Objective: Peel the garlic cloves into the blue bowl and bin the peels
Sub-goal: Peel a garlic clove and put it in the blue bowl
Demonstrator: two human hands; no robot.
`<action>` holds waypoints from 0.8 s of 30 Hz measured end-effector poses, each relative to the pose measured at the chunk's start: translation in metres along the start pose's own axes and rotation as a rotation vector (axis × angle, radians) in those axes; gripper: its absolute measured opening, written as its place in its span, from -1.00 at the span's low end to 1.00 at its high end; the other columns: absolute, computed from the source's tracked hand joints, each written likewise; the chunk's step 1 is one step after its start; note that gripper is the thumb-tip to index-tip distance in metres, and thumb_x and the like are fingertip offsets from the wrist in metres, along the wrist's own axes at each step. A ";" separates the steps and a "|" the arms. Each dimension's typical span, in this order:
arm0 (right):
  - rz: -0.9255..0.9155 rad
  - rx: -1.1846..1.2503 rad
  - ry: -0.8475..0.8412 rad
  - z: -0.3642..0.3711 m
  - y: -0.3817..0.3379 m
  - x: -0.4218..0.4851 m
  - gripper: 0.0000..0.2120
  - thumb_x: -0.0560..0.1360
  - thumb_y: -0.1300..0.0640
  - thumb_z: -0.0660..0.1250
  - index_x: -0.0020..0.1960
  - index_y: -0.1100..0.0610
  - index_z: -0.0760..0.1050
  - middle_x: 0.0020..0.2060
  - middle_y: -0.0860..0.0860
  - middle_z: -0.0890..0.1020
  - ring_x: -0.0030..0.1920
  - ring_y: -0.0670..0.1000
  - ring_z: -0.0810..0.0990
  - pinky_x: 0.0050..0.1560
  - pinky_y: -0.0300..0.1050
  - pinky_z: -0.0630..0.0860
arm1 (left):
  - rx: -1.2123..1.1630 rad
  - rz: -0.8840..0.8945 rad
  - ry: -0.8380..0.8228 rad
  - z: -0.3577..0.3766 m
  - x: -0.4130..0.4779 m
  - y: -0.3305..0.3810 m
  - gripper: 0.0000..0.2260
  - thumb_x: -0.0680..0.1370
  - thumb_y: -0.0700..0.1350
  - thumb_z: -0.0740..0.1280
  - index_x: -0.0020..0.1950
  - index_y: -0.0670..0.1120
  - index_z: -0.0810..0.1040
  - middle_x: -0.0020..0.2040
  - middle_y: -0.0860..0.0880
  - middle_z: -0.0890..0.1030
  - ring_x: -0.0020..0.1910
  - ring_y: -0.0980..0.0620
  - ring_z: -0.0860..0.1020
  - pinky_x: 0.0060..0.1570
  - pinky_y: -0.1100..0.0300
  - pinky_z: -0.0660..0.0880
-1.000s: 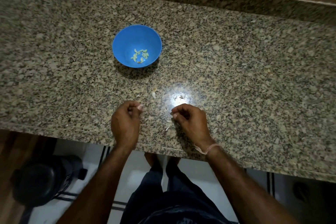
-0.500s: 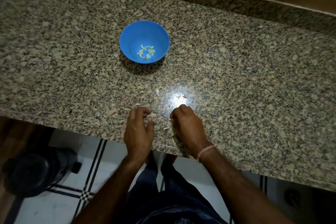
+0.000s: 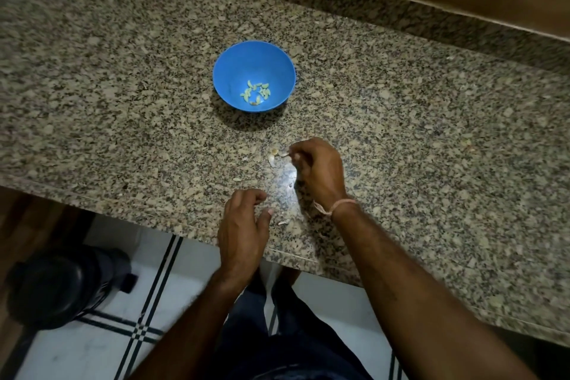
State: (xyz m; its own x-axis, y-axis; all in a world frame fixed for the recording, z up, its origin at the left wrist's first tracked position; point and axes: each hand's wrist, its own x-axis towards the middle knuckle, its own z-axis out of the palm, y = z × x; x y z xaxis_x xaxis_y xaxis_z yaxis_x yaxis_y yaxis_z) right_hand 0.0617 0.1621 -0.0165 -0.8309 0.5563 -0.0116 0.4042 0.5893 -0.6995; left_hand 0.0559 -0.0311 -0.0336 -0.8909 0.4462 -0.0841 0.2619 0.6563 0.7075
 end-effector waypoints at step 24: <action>-0.260 -0.112 -0.316 0.004 0.007 -0.067 -0.47 0.45 0.51 0.35 0.40 0.25 0.51 0.31 0.16 0.50 0.32 0.14 0.42 0.29 0.04 0.42 | 0.002 -0.034 0.031 -0.001 -0.010 0.001 -0.87 0.59 -0.05 0.44 -0.11 0.11 0.53 -0.14 0.15 0.52 -0.19 0.16 0.50 -0.34 0.23 0.26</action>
State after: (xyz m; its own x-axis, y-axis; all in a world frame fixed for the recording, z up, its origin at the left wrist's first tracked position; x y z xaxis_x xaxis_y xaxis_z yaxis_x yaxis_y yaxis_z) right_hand 0.1189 0.1267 -0.0232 -0.9801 0.1836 -0.0757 0.1900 0.7564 -0.6260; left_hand 0.0643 -0.0354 -0.0309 -0.9107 0.4040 -0.0863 0.2317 0.6724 0.7030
